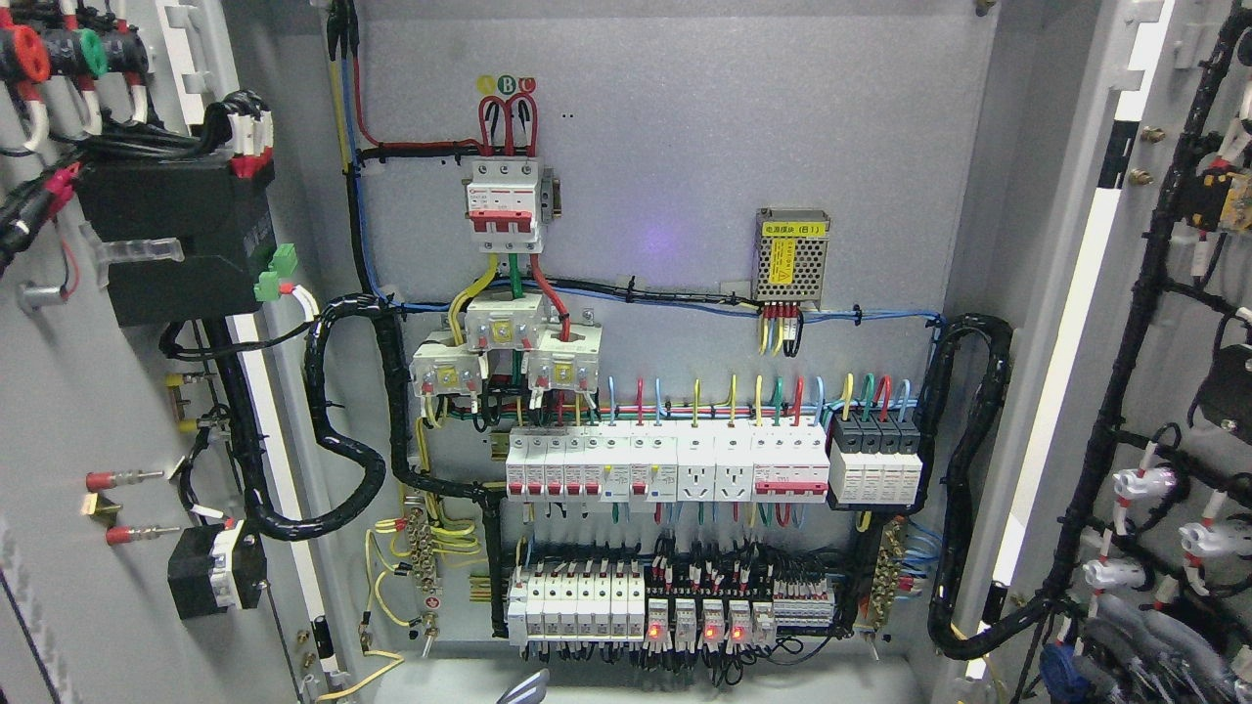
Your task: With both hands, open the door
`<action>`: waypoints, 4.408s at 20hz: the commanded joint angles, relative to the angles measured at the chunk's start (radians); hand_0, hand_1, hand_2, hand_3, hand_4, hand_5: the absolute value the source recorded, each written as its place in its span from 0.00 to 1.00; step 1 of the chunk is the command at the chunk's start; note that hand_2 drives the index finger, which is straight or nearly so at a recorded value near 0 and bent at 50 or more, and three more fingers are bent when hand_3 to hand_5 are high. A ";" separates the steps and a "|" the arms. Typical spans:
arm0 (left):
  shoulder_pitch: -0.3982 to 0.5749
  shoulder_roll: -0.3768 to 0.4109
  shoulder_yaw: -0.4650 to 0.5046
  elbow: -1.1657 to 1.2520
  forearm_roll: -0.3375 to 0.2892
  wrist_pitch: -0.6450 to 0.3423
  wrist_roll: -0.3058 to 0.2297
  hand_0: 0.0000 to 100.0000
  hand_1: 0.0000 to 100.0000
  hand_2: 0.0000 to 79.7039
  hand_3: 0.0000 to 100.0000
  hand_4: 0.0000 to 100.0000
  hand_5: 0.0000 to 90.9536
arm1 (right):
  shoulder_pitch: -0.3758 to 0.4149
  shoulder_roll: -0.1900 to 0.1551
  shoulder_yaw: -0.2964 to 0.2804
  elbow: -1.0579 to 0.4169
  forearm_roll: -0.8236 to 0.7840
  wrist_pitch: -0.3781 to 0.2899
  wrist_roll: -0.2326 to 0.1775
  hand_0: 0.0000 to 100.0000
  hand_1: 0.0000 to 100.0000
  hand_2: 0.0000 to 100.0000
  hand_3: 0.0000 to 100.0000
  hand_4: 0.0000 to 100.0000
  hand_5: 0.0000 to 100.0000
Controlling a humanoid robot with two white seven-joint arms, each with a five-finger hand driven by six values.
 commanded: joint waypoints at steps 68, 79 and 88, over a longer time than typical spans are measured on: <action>0.157 0.119 0.506 -0.011 0.553 -0.049 0.008 0.00 0.00 0.00 0.00 0.00 0.00 | 0.099 0.057 -0.242 0.121 -0.114 0.001 0.000 0.00 0.00 0.00 0.00 0.00 0.00; 0.174 0.148 0.573 0.022 0.634 -0.044 0.008 0.00 0.00 0.00 0.00 0.00 0.00 | 0.099 0.060 -0.268 0.170 -0.114 0.001 0.000 0.00 0.00 0.00 0.00 0.00 0.00; 0.182 0.182 0.606 0.066 0.695 -0.043 0.008 0.00 0.00 0.00 0.00 0.00 0.00 | 0.124 0.048 -0.277 0.167 -0.231 0.001 0.000 0.00 0.00 0.00 0.00 0.00 0.00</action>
